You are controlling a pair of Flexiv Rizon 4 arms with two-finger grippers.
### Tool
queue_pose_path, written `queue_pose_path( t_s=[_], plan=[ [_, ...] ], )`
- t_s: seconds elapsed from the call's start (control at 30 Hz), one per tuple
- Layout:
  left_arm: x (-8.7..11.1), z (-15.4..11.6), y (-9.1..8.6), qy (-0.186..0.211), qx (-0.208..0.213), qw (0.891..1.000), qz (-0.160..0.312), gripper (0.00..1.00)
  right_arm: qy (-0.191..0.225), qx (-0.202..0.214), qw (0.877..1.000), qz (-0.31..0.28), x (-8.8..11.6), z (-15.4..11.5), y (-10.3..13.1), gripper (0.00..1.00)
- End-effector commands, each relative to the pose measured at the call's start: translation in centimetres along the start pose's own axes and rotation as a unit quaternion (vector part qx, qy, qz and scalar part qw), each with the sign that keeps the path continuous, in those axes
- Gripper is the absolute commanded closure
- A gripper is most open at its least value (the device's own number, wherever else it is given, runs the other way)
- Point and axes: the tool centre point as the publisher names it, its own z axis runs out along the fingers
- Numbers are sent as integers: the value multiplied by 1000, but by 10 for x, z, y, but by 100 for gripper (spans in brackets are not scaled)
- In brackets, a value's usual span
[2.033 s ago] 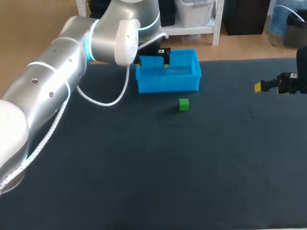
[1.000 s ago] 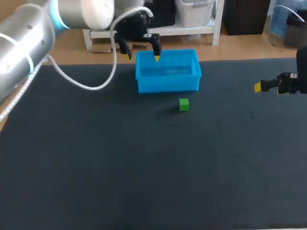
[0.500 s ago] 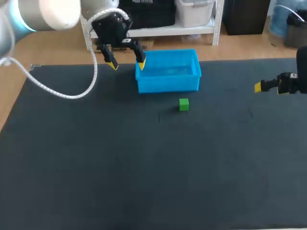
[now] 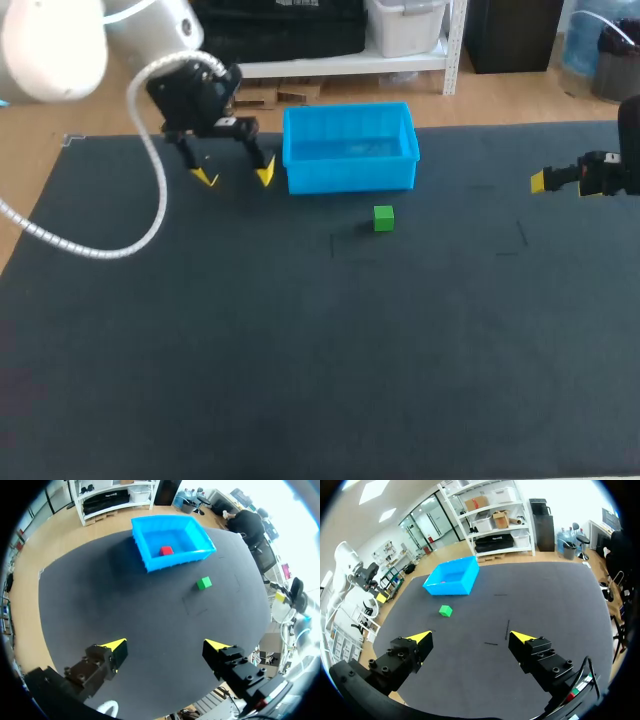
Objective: Use the left arm to pick the red cube and place it into the blue plastic box first, then use the right arm to grasp the green cube and put it into the same blue plastic box after the first action is fully finished.
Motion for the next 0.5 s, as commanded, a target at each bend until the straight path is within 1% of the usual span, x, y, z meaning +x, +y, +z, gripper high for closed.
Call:
queue_pose_path(
  t_s=[0.03,0.2,0.27,0.4,0.5],
  plan=[
    [35,-2,9,-340,14,940,8,0,0,0,1000,0,0,0,0,0],
    [42,-5,12,-355,25,934,16,0,0,0,1000,0,0,0,0,0],
    [45,-6,11,-360,33,932,27,0,0,0,1000,0,0,0,0,0],
    [49,-8,13,-359,48,931,39,0,0,0,1000,0,0,0,0,0],
    [53,-7,16,-350,56,934,44,0,0,0,1000,0,0,0,0,0]
  ],
)
